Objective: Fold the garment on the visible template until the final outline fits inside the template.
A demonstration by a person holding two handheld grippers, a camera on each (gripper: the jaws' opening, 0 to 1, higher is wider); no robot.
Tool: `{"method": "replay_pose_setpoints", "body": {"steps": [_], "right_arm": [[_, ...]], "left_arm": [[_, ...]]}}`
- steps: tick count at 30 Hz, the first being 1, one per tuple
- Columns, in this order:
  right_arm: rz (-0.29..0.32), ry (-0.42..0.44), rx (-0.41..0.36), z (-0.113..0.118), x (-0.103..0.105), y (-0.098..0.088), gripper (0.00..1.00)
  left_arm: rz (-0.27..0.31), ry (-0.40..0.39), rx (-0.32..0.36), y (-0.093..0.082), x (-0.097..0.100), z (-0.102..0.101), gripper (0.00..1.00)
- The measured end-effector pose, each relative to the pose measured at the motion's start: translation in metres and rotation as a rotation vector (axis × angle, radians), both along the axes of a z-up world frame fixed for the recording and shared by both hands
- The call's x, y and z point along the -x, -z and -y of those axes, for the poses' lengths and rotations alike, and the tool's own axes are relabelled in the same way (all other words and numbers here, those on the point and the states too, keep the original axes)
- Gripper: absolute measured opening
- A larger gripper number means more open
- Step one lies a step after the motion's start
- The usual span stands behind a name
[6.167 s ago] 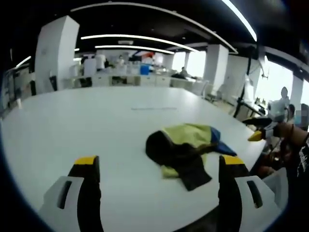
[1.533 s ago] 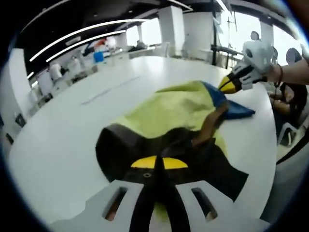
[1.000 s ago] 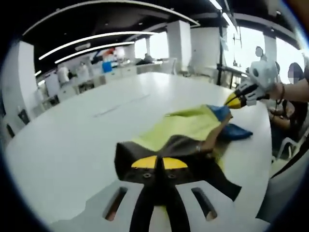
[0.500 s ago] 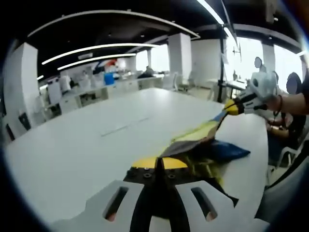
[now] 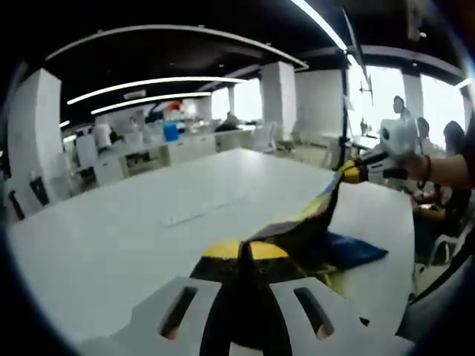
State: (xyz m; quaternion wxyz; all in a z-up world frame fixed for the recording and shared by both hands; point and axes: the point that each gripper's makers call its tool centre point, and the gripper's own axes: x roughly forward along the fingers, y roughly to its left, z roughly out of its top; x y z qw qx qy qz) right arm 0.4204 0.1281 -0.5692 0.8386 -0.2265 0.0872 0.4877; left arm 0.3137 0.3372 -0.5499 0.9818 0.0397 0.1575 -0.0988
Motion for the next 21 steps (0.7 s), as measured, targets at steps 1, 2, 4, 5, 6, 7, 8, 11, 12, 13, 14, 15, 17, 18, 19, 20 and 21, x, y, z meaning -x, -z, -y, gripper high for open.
{"method": "replay_pose_setpoints", "body": {"steps": [1,2,4,5,6,7,8,11,12,13,14,15,17,18,19,20,21], "right_arm": [[-0.001,0.002,0.001,-0.003,-0.003,-0.002,0.0],[-0.003,0.004,-0.007,-0.006,-0.006,-0.004,0.0],[-0.011,0.01,-0.022,-0.012,-0.011,-0.007,0.0],[-0.016,0.013,-0.028,-0.016,-0.015,-0.008,0.0],[-0.015,0.017,-0.029,-0.018,-0.017,-0.008,0.0],[-0.015,0.02,-0.027,-0.02,-0.02,-0.008,0.0],[-0.014,0.022,-0.026,-0.022,-0.023,-0.008,0.0],[-0.017,0.027,-0.032,-0.028,-0.033,-0.01,0.0],[-0.019,0.033,-0.035,-0.03,-0.039,-0.01,0.0],[-0.021,0.035,-0.035,-0.032,-0.042,-0.009,0.0],[-0.026,0.037,-0.034,-0.034,-0.045,-0.008,0.0],[-0.028,0.043,-0.031,-0.037,-0.048,-0.007,0.0],[-0.032,0.045,-0.021,-0.042,-0.053,-0.002,0.0],[-0.033,0.046,-0.018,-0.045,-0.056,-0.001,0.0],[-0.033,0.047,-0.018,-0.047,-0.058,0.001,0.0],[-0.037,0.047,-0.019,-0.05,-0.062,0.003,0.0],[-0.041,0.05,-0.021,-0.051,-0.064,0.004,0.0]], "left_arm": [[-0.002,-0.016,0.004,0.0,-0.003,-0.004,0.0],[-0.001,-0.025,0.01,0.0,-0.005,-0.007,0.0],[-0.002,-0.04,0.023,-0.001,-0.011,-0.011,0.0],[-0.002,-0.044,0.026,-0.001,-0.014,-0.014,0.0],[0.003,-0.048,0.026,-0.002,-0.016,-0.015,0.0],[0.006,-0.05,0.026,-0.003,-0.018,-0.016,0.0],[0.008,-0.054,0.025,-0.004,-0.022,-0.018,0.0],[0.017,-0.059,0.01,-0.007,-0.031,-0.023,0.0],[0.018,-0.063,0.01,-0.007,-0.035,-0.026,0.0],[0.02,-0.068,0.012,-0.007,-0.037,-0.028,0.0],[0.027,-0.082,0.015,-0.007,-0.042,-0.033,0.0],[0.025,-0.087,0.018,-0.006,-0.046,-0.037,0.0],[0.02,-0.105,0.025,-0.002,-0.054,-0.044,0.0],[0.013,-0.115,0.024,0.002,-0.059,-0.047,0.0],[0.009,-0.118,0.025,0.004,-0.062,-0.049,0.0],[0.004,-0.124,0.028,0.008,-0.065,-0.052,0.0],[0.002,-0.127,0.03,0.01,-0.067,-0.054,0.0]]}}
